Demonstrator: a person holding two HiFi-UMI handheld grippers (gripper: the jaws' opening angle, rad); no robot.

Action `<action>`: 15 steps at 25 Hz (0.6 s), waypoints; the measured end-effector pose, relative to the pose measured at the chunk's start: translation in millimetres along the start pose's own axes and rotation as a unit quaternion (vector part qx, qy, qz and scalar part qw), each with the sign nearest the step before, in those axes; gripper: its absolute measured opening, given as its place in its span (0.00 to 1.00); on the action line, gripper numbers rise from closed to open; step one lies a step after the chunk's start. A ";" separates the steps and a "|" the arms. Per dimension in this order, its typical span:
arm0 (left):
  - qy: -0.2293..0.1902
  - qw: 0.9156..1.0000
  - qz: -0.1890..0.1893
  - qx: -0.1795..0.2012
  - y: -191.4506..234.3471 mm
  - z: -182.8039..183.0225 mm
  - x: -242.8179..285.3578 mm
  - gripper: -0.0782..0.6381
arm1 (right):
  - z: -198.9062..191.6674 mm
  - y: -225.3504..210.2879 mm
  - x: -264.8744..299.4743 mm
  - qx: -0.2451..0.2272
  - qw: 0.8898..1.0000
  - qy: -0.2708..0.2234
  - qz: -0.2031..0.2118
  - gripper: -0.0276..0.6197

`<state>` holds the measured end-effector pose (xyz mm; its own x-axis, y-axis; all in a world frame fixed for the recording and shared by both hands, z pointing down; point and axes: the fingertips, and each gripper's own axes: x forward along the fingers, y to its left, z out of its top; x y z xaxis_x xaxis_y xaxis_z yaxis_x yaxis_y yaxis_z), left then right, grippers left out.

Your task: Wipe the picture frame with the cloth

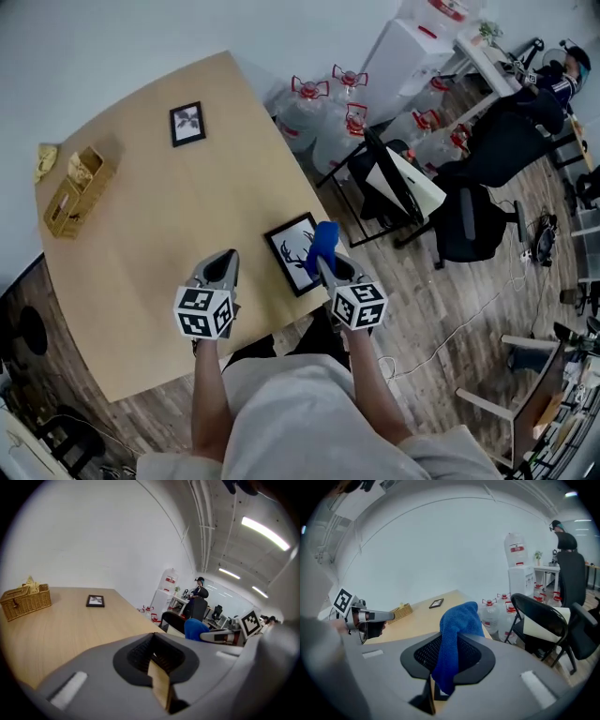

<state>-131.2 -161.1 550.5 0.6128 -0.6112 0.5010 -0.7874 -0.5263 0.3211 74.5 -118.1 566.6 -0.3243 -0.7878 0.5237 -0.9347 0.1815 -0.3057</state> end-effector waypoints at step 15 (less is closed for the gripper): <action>0.184 0.981 0.032 0.061 -49.3 -109.4 92.1 0.18 | 35.0 -74.0 65.9 -0.214 0.966 0.087 0.114 0.14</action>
<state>-43.3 -126.7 668.7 0.4792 -0.4027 0.7799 -0.7955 -0.5748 0.1919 127.4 -204.1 595.9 -0.5140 -0.5940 0.6189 -0.7982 0.5954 -0.0914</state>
